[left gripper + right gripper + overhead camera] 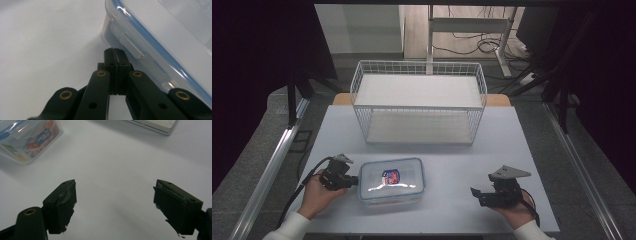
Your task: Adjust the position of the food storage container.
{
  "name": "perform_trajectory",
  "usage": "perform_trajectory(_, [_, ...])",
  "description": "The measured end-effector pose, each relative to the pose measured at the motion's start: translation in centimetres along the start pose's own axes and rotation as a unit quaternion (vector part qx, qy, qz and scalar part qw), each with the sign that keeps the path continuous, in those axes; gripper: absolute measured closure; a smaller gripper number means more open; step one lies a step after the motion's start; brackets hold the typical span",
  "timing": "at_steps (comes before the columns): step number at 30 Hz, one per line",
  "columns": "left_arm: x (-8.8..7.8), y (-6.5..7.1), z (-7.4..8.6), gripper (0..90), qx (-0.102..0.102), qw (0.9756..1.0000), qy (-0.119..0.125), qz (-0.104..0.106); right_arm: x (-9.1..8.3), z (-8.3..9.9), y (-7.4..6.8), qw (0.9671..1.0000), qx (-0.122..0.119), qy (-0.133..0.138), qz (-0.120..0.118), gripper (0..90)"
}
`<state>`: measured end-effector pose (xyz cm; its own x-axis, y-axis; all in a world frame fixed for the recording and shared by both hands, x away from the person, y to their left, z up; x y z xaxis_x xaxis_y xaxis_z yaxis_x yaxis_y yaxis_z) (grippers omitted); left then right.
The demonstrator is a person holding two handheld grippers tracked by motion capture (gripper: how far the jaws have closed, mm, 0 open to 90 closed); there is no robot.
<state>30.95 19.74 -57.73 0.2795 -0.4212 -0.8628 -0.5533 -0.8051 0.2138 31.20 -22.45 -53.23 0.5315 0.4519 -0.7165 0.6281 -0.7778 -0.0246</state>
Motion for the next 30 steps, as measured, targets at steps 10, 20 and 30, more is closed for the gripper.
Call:
perform_trajectory(10, [1.2,1.4,-1.8,90.0,0.001,0.9998,0.002,0.021,-0.1,0.0,0.0,1.0000,0.000,0.000,-0.002,18.8])
perform_trajectory(20, [2.4,2.6,-3.7,90.0,0.007,0.9993,0.003,0.036,0.0,0.0,0.0,1.0000,0.000,-0.001,-0.002,18.8])
perform_trajectory(30, [3.2,3.9,-4.6,90.0,0.010,0.9986,0.001,0.051,0.0,0.1,0.1,1.0000,0.000,-0.003,-0.003,18.8])
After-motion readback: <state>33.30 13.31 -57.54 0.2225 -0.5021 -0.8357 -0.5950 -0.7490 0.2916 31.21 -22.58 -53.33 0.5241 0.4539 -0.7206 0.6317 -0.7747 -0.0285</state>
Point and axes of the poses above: each handheld gripper's, and its own axes: x roughly forward along the jaws, z roughly out of its underside, y roughly to its right, the point moved 8 cm from there along x, roughly forward along the jaws, and after that the axes turned 2 degrees about -y, right-handed, at the moved point
